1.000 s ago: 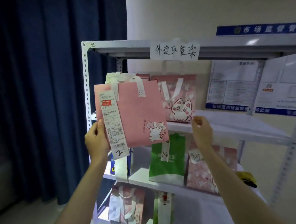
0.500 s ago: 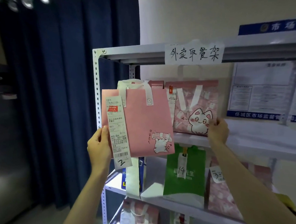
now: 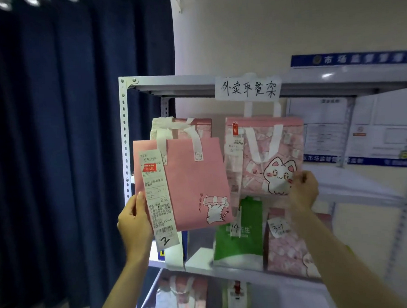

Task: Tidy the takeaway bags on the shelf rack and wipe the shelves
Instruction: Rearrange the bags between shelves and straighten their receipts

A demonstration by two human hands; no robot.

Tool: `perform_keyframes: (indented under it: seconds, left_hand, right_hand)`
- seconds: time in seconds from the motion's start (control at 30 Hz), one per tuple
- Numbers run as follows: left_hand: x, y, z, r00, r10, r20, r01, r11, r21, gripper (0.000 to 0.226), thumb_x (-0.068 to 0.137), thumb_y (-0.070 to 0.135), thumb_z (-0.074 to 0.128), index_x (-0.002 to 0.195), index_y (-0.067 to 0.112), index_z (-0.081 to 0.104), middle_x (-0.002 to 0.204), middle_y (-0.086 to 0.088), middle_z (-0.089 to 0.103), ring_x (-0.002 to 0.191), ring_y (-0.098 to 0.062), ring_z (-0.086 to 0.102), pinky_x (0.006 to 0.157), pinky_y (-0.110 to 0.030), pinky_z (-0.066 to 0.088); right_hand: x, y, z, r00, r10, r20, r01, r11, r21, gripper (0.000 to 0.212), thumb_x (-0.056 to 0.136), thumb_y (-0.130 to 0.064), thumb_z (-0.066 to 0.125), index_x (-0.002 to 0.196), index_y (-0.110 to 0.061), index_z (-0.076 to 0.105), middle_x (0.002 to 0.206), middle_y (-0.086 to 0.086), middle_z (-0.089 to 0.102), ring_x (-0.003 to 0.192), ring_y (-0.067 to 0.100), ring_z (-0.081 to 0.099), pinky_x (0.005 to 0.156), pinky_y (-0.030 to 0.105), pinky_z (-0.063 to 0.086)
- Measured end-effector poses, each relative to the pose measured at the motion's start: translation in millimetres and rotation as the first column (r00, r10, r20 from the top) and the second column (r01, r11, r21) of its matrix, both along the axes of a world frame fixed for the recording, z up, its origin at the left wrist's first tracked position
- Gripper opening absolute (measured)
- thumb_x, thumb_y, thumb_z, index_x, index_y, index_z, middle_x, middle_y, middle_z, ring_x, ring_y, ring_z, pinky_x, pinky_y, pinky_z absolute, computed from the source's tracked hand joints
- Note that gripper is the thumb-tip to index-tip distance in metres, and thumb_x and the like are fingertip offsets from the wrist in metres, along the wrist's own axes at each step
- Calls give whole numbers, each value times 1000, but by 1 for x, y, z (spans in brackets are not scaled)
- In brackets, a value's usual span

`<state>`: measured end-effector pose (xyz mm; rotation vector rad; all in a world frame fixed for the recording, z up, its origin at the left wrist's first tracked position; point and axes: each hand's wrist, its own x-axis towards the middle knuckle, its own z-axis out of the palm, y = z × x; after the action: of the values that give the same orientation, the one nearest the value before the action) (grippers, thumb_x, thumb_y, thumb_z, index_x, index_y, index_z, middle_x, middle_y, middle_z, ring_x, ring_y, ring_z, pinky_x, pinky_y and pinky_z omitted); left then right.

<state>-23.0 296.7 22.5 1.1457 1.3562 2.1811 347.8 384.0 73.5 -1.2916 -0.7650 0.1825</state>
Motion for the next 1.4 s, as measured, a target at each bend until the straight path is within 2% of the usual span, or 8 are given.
perform_keyframes:
  seconds: [0.1,0.27,0.57,0.7,0.77,1.1,1.27,1.4]
  left_hand:
    - [7,-13,-11,999,-32,30,32,999,5,40,105,45,50,78,20,65,75,-2,69,68,-15,61,62,-36,51]
    - [35,-22,-8,994,-96,56,96,995,2,40,105,42,50,73,21,60,65,10,61,60,-3,53,59,-30,45]
    - [100,5,19,986,-161,-36,163,985,62,36,106,42,49,90,16,69,79,0,69,70,-13,64,64,-32,53]
    - [142,26,32,979,-176,-101,185,979,87,30,108,36,46,95,19,68,81,6,69,67,2,65,56,-11,48]
    - [161,42,36,979,-156,-128,168,982,89,31,108,36,46,94,17,66,81,5,68,66,6,64,56,-9,46]
    - [196,119,43,989,-89,-115,98,993,70,36,109,36,43,99,9,65,85,-4,67,74,-13,65,61,-25,49]
    - [207,146,43,991,-21,-135,29,998,63,31,109,34,42,100,14,64,82,7,65,70,-3,62,61,-19,47]
    - [212,171,44,984,41,-171,-30,997,66,31,109,39,42,99,19,63,83,5,65,75,-10,63,66,-29,51]
  right_hand:
    - [9,-35,-2,998,-59,6,59,998,36,18,106,-16,47,96,-7,59,92,3,60,84,21,55,62,25,39]
    - [44,-73,-9,990,-131,51,130,991,23,22,106,-18,48,101,-2,62,94,4,58,88,21,54,71,27,36]
    - [133,-86,-7,983,-185,-11,185,982,41,13,103,-20,52,93,-18,58,90,1,63,90,27,63,80,46,56]
    - [174,-68,-7,983,-179,-48,182,982,59,12,104,-22,52,97,-16,60,97,5,65,93,27,64,79,45,58]
    - [191,-57,-5,984,-169,-48,172,982,80,12,104,-21,51,99,-15,60,100,5,64,92,24,61,76,40,56]
    - [237,0,-15,985,-109,134,102,993,57,22,90,5,46,95,-13,56,89,4,60,85,26,57,68,35,42]
    - [253,19,-24,980,-144,134,135,988,76,19,96,0,43,96,-16,53,90,1,59,86,23,55,65,34,43]
    - [257,31,-29,967,-189,173,180,982,64,21,99,-3,42,96,-22,50,85,-3,57,82,24,56,69,39,46]
